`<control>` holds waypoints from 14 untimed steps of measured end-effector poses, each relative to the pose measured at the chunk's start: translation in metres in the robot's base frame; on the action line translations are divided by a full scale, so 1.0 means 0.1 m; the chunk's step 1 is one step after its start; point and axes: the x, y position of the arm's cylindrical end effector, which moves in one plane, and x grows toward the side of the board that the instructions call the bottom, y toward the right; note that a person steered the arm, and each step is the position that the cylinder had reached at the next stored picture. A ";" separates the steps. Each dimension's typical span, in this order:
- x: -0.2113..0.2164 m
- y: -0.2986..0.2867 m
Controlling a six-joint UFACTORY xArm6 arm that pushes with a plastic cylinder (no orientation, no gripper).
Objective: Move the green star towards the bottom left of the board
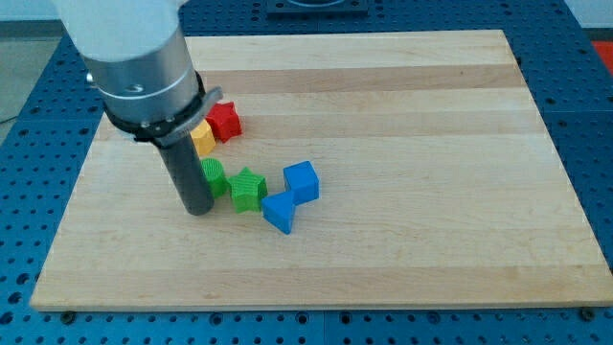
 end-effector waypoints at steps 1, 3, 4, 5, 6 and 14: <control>0.06 -0.10; -0.04 -0.88; -0.48 -0.88; -0.59 -0.49; -0.64 -0.09; -0.04 0.49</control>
